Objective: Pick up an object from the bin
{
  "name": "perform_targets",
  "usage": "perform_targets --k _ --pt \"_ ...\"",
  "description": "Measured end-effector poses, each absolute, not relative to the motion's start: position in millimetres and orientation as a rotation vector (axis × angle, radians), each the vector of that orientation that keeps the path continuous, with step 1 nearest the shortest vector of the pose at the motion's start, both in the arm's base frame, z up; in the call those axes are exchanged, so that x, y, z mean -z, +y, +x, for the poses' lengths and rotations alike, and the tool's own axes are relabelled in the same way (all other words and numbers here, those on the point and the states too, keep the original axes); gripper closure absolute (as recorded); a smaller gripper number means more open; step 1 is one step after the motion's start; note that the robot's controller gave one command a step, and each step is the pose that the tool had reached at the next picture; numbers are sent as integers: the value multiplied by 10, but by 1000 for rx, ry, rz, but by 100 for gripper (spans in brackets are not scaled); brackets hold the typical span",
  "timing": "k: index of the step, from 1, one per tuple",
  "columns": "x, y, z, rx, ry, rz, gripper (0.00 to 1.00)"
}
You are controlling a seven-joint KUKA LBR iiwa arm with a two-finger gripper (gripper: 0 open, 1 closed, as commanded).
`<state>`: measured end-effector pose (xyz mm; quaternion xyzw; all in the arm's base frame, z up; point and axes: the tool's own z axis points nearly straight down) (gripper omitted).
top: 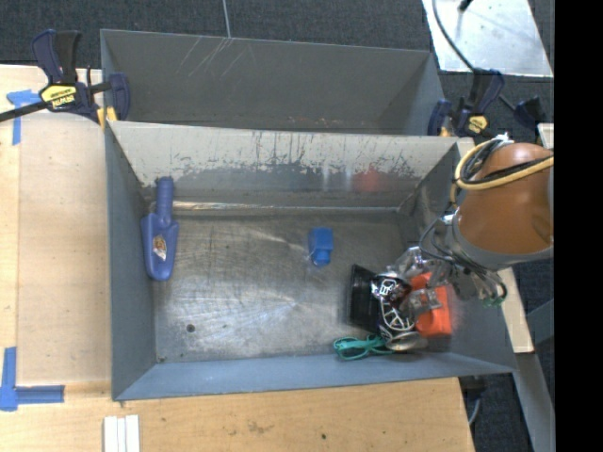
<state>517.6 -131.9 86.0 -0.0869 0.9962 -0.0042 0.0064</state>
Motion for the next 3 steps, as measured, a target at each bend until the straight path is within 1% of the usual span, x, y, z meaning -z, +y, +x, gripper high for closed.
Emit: perform_targets --k 1,2,3 --pt "-860 -1318 5177 13 3117 -273 100" --pt "-905 -1303 5153 15 3108 -273 100" --pt "-1346 -1252 5121 0 3130 -281 100"
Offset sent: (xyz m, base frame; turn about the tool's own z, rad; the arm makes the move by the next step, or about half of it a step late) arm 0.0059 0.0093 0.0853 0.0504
